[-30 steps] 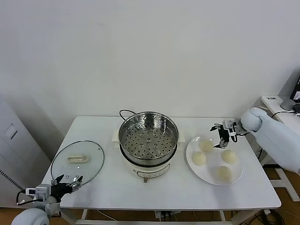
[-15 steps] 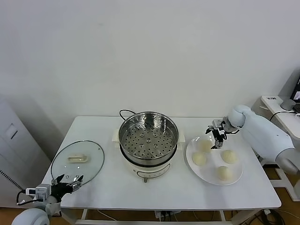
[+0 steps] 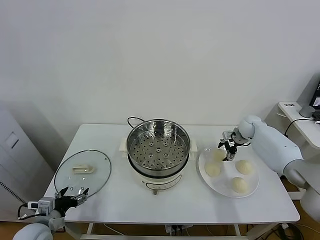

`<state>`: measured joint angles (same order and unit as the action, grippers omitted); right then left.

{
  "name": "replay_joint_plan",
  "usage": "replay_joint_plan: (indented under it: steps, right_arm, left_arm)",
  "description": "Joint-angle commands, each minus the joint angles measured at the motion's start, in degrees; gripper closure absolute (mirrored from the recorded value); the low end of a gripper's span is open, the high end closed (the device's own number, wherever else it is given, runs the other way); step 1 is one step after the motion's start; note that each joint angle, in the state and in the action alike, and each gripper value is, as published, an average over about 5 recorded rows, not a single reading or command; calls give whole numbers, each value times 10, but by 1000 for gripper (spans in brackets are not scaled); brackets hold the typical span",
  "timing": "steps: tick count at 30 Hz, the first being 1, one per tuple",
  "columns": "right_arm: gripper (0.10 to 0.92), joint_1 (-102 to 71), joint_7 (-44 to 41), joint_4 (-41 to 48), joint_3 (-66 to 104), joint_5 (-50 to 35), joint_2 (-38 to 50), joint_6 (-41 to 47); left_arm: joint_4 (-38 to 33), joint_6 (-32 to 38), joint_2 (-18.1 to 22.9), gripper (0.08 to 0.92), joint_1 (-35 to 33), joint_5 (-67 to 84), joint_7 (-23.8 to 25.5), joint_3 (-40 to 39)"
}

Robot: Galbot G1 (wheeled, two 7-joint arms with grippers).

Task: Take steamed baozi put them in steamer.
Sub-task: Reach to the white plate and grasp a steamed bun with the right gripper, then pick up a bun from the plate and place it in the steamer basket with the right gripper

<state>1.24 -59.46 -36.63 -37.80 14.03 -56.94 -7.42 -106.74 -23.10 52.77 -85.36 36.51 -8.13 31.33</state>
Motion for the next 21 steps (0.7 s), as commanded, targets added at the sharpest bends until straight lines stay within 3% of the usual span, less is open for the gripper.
replay_joint_plan:
  steps: [1,13,21]
  right_arm:
    - [465,-5,0,10,12,8,-7,0]
    - [524,-7,-5,-1,20,5,-7,-4]
    - [525,101,-20,-115,-102,-104,56,5]
  left_arm:
    - [-1,0,0,177,0,-1,0,0]
    - [-6,1,2,177,-3,-2,-2,1]
    - [-8,-1,9,177,-4,-4,-4,0]
